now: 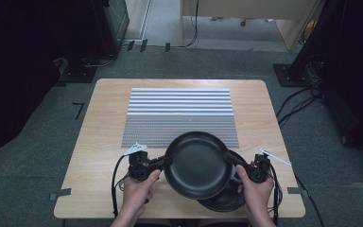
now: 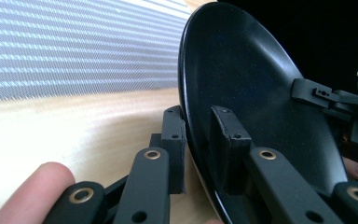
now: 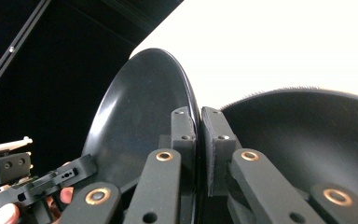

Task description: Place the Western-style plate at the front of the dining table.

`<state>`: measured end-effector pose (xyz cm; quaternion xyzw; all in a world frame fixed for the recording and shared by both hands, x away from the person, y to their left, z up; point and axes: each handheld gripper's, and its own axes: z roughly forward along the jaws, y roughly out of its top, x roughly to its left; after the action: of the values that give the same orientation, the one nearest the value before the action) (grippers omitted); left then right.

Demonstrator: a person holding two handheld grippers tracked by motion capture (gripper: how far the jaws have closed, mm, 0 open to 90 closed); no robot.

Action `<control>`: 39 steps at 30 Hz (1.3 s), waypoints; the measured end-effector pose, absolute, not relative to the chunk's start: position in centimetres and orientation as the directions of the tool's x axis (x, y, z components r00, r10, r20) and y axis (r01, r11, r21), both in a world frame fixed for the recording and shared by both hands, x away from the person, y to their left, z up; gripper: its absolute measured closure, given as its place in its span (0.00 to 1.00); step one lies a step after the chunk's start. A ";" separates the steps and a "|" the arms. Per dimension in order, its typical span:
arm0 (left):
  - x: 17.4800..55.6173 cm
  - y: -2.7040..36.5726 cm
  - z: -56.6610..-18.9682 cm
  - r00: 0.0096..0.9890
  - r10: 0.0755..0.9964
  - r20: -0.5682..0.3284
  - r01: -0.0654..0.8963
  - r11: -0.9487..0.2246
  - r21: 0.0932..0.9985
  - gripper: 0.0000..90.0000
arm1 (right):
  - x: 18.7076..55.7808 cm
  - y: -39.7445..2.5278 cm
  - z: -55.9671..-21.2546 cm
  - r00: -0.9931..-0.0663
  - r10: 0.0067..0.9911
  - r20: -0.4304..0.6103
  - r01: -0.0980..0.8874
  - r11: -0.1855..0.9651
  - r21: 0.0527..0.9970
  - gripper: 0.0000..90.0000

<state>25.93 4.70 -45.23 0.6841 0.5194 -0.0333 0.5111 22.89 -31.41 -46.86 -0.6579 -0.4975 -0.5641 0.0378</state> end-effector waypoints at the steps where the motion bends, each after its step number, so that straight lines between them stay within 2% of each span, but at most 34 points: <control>1: 26.1 4.8 -45.1 0.456 0.678 -0.577 0.743 0.066 0.666 0.85 | 23.3 -31.2 -46.6 -0.137 0.612 0.779 0.698 -0.499 0.514 0.94; 16: 31.6 6.8 -43.0 0.409 0.693 -0.593 0.745 0.122 0.656 0.85 | 29.5 -28.9 -43.3 -0.187 0.650 0.737 0.695 -0.442 0.567 0.95; 27: 36.5 7.5 -43.2 0.345 0.717 -0.606 0.768 0.156 0.621 0.86 | 34.8 -28.0 -43.6 -0.181 0.645 0.742 0.719 -0.428 0.547 0.94; 39: 40.6 7.4 -43.7 0.307 0.755 -0.579 0.777 0.153 0.611 0.85 | 39.2 -27.5 -44.8 -0.125 0.628 0.768 0.748 -0.448 0.489 0.94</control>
<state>40.62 7.40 -43.69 0.6507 0.5885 -0.0113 0.4797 39.23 -27.50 -44.83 -0.6590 -0.5222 -0.5384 0.0556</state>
